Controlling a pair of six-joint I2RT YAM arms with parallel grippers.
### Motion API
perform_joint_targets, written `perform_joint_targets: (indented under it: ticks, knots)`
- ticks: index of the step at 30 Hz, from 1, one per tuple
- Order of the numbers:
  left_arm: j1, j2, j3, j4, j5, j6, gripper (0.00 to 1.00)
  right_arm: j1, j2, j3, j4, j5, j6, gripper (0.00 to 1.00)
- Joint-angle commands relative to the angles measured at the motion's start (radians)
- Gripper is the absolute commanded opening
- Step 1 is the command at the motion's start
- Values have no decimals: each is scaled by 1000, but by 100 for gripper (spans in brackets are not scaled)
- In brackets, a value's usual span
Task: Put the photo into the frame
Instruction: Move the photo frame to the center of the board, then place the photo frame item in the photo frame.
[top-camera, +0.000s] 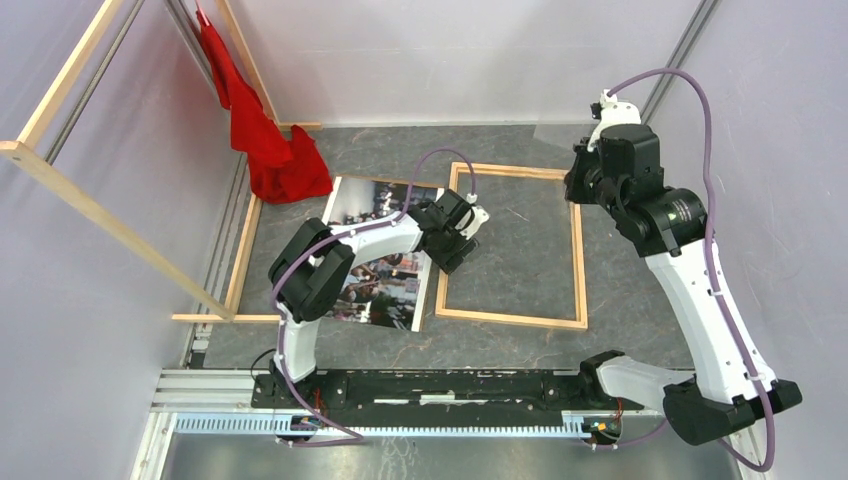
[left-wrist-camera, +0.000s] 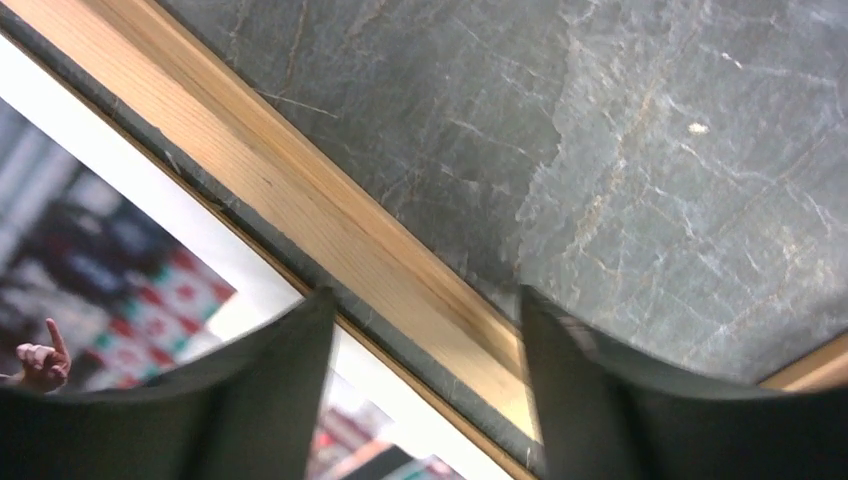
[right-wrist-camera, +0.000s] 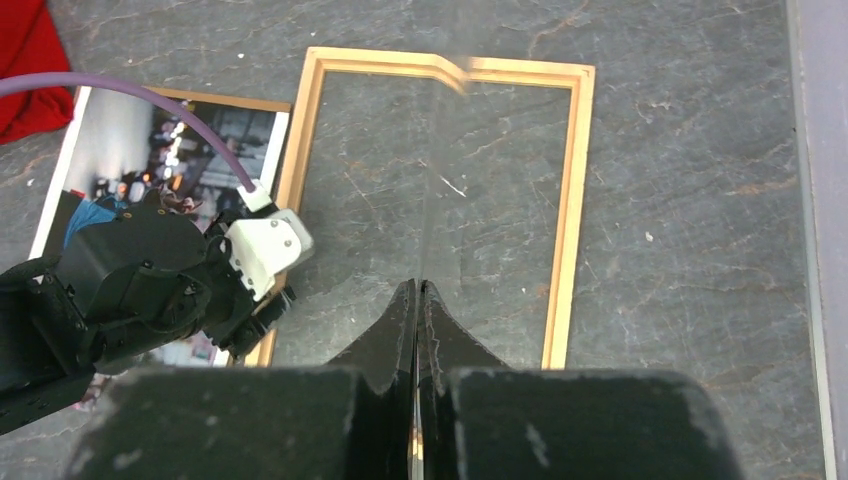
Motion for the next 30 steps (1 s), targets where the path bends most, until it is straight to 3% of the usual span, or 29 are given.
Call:
perform_joint_targets:
  ticks: [1, 3, 4, 11, 18, 23, 30]
  knots:
    - [2, -107, 25, -54, 86, 53, 83, -6, 19, 111, -3, -78, -28, 0]
    - [5, -153, 61, -90, 118, 50, 99, -9, 37, 156, -25, -107, -35, 0]
    - [10, -192, 73, -107, 130, 53, 100, -9, 47, 180, -36, -128, -38, 0]
    - [172, -367, 157, -200, 244, 55, 100, -16, 85, 241, -45, -359, -17, 0]
    - [411, -421, 134, -199, 225, 79, 100, -29, 54, 132, 137, -719, 120, 0]
    - [475, -456, 69, -171, 183, 100, 100, -71, 11, -31, 272, -840, 207, 0]
    - [476, -453, -38, -150, 145, 134, 100, -199, -30, -456, 513, -917, 252, 0]
